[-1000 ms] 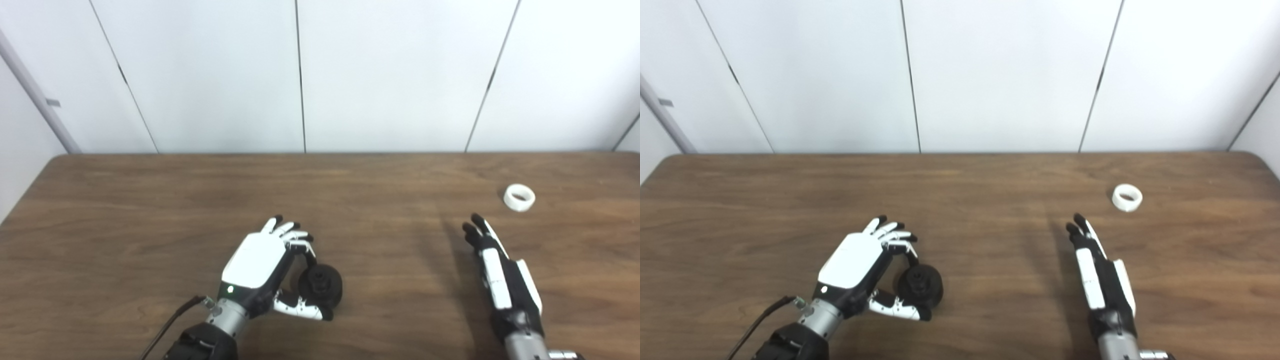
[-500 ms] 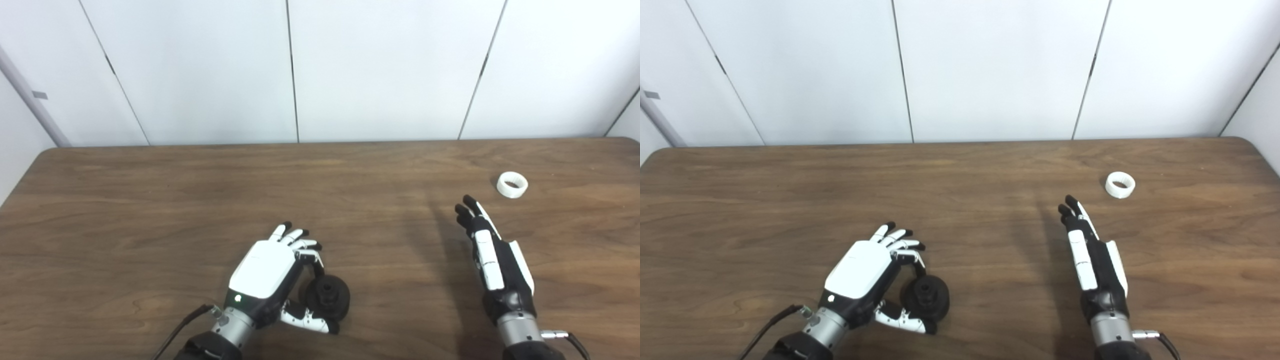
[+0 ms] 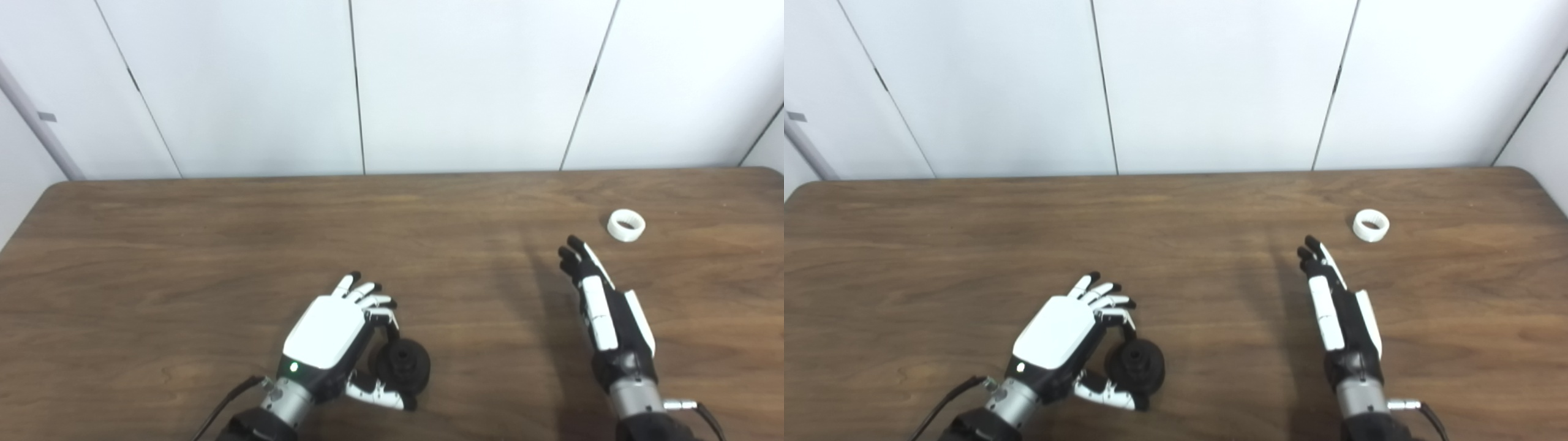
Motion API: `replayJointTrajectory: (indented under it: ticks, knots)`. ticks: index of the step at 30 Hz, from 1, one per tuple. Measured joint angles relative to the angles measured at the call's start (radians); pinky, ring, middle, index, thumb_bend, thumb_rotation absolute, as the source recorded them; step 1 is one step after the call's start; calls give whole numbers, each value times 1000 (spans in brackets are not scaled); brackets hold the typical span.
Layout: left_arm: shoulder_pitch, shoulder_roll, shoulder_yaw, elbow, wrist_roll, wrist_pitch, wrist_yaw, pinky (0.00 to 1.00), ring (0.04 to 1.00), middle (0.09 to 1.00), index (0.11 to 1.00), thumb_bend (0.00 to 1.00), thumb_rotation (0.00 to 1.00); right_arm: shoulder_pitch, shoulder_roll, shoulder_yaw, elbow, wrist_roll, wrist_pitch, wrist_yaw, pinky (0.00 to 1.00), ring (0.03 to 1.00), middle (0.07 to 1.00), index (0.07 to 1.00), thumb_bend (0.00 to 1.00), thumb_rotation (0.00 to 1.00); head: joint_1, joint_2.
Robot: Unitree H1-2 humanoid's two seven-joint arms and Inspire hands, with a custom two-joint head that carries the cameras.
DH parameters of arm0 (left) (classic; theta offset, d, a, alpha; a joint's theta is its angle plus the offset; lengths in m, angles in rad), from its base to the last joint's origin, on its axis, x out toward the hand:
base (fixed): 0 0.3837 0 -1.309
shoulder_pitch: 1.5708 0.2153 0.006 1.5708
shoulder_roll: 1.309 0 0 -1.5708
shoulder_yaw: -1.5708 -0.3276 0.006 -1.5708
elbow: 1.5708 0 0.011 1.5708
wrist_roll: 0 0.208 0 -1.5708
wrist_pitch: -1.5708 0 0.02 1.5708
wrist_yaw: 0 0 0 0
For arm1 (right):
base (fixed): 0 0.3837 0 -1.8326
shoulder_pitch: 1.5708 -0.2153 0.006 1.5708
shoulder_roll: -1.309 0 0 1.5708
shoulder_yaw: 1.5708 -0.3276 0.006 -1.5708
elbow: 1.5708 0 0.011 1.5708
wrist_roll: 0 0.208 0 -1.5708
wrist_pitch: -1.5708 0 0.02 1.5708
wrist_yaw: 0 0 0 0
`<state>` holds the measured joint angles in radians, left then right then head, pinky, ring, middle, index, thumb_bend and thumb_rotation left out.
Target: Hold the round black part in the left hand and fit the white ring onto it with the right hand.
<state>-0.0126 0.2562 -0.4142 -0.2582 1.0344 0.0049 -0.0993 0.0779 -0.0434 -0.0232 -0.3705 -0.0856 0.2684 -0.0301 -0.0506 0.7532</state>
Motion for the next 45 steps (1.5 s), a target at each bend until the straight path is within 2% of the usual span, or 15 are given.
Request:
replayJointTrajectory:
  ticks: [4,7,11,14,16,19,21,22,25,29,32,37,42,45]
  knots:
    - [0,0,1,3,0,-5,4,1000,900,796,484,525,54,-6,-3,-7,-1,1,0,0,1000,929,924,919,560,999,-8,5]
    - [0,0,2,3,0,-7,3,1000,899,795,484,525,55,-15,-4,-19,-6,6,0,-1,1000,933,920,912,515,938,-18,8]
    - [0,1,2,3,0,-8,3,1000,901,794,484,525,54,-36,-15,-35,-17,-2,4,-3,947,923,906,882,589,755,-31,9]
    - [0,1,3,4,0,-10,2,1000,901,794,484,525,54,-58,-43,-42,-41,-82,42,-16,829,873,877,848,650,707,-43,11]
    - [-1,1,3,4,0,-10,0,1000,900,794,484,525,54,-78,-77,-48,-41,-138,52,-21,850,873,879,836,687,570,-54,9]
    - [-1,1,4,4,0,-10,-1,1000,899,793,483,525,54,-115,-126,-79,-41,-163,75,-20,816,865,899,836,736,471,-73,11]
    - [-1,1,4,3,0,-11,-2,1000,903,795,484,525,54,-137,-157,-92,-37,-175,79,-16,907,922,908,826,777,402,-95,9]
    - [-1,1,4,3,0,-11,-3,1000,904,795,484,525,54,-147,-180,-92,-32,-189,79,-13,924,933,906,823,790,388,-98,9]
    - [-1,4,5,3,-1,-14,-3,1000,897,790,484,525,54,-182,-247,-85,-5,-270,109,-2,842,887,867,788,840,376,-115,9]
    - [0,10,11,3,-7,-18,-6,1000,896,790,484,525,53,-225,-315,-76,21,-336,135,10,901,923,891,767,851,322,-138,6]
    - [0,13,16,4,-15,-21,-7,1000,894,789,484,524,52,-254,-332,-67,37,-367,162,28,900,944,920,758,866,309,-170,2]
    - [-1,23,24,7,-26,-33,-5,1000,893,788,484,524,52,-317,-388,-29,135,-434,189,70,896,980,944,744,899,308,-201,-5]
    - [-1,30,32,9,-27,-47,-5,1000,887,785,483,525,53,-397,-436,-7,247,-461,198,104,987,1000,976,738,894,264,-226,-8]
    - [0,30,36,10,-27,-54,-4,1000,885,786,483,525,53,-430,-449,9,311,-472,199,119,994,1000,981,739,889,245,-233,-11]
